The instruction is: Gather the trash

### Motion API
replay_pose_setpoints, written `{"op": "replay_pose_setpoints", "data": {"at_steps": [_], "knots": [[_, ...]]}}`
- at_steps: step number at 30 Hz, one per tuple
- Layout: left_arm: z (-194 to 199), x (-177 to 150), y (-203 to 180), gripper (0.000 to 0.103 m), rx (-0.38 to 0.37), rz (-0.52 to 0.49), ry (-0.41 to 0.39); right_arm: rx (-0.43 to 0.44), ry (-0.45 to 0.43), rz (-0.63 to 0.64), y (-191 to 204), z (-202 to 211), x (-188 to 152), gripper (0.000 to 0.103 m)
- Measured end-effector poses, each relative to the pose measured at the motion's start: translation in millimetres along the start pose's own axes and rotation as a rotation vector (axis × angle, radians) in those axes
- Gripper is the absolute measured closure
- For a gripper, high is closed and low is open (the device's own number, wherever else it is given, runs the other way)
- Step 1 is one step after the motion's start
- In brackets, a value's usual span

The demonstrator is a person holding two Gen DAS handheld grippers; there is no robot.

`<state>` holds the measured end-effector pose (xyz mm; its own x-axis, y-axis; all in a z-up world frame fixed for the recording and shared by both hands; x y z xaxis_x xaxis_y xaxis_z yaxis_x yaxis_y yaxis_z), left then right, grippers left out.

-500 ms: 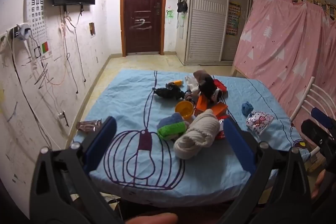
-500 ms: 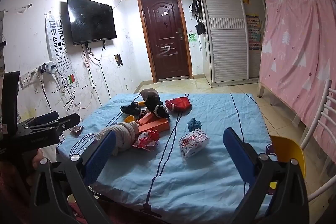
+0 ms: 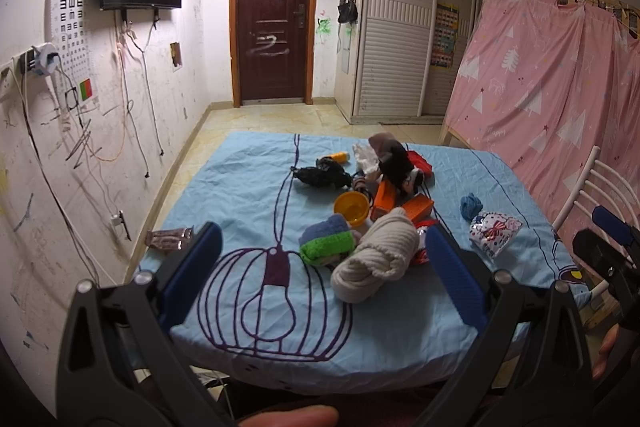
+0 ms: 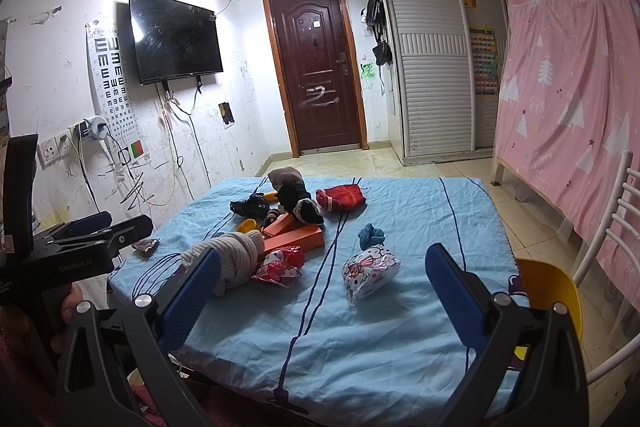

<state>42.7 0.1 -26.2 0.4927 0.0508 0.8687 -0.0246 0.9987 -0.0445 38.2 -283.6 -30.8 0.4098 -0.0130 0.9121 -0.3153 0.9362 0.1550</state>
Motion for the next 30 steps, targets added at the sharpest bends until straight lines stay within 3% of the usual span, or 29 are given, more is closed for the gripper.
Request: {"op": "replay_pose_setpoints", "data": {"at_steps": [30], "knots": [[0.1, -0.1, 0.1, 0.006, 0.001, 0.001, 0.002, -0.001, 0.002, 0.001, 2.3, -2.8, -2.8, 0.008]]}}
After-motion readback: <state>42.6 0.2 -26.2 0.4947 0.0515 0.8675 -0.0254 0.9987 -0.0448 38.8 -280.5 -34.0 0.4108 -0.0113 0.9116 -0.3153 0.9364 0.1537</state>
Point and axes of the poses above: each gripper's, at about its wrist camera, not at the fingertips, and z roughly against the way its jaws point, y to its left, x to its top, the point moved 5 cm from there along -z, roughly the way its jaws point, and after that the axes turned 2 degrees about -y, right-handed, at the moved point
